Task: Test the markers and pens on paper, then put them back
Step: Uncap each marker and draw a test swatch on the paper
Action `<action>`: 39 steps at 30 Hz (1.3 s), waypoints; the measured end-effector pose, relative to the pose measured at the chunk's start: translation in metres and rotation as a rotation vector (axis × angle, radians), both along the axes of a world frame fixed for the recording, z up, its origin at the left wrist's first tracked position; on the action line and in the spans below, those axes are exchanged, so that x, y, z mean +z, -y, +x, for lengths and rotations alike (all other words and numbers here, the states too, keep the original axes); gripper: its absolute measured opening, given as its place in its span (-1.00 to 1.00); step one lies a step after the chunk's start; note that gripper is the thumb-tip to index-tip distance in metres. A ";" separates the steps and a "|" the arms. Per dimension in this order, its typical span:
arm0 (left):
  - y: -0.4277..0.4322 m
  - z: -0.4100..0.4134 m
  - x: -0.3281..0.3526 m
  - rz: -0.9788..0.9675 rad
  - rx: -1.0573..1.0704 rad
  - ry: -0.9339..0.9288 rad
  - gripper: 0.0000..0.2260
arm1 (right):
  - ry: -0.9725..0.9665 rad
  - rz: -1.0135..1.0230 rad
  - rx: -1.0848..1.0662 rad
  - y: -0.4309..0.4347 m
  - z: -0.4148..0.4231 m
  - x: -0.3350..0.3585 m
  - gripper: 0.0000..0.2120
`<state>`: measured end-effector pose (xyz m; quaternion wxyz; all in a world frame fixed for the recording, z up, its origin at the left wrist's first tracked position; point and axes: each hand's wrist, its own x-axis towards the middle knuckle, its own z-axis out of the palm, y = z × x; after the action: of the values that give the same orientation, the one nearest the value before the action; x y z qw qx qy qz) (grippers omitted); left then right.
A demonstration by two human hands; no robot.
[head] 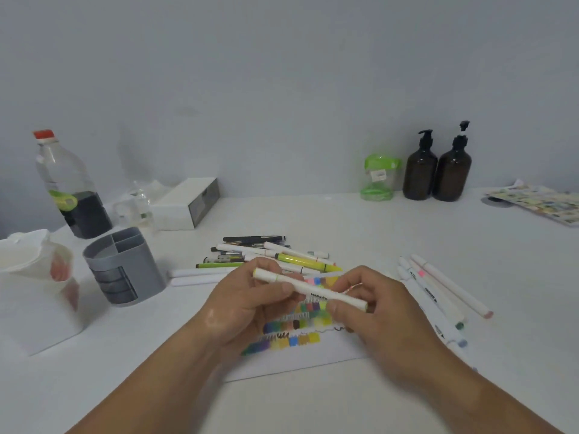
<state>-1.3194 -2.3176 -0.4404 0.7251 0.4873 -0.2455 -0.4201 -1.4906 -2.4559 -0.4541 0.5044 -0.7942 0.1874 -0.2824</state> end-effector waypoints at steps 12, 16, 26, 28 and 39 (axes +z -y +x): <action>-0.015 -0.007 -0.010 0.307 -0.037 1.189 -0.74 | 0.147 0.284 0.022 0.002 0.007 0.004 -0.94; -0.014 -0.010 -0.008 0.312 -0.060 1.197 -0.71 | 0.174 0.392 0.092 -0.003 0.008 0.007 -0.95; -0.009 -0.015 -0.014 0.302 -0.052 1.289 -0.64 | 0.168 0.425 0.047 -0.014 0.015 0.001 -0.85; -0.010 -0.011 -0.017 0.395 -0.057 1.339 -0.52 | 0.231 0.500 -0.063 -0.008 0.014 0.002 -0.88; -0.017 0.007 -0.013 0.620 -0.216 1.363 -0.44 | 0.043 0.355 -0.015 -0.010 0.015 -0.012 -0.83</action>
<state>-1.3122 -2.3008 -0.4535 0.1975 0.7940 -0.5566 -0.1443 -1.4755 -2.4461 -0.4659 0.6386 -0.6850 0.2293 -0.2654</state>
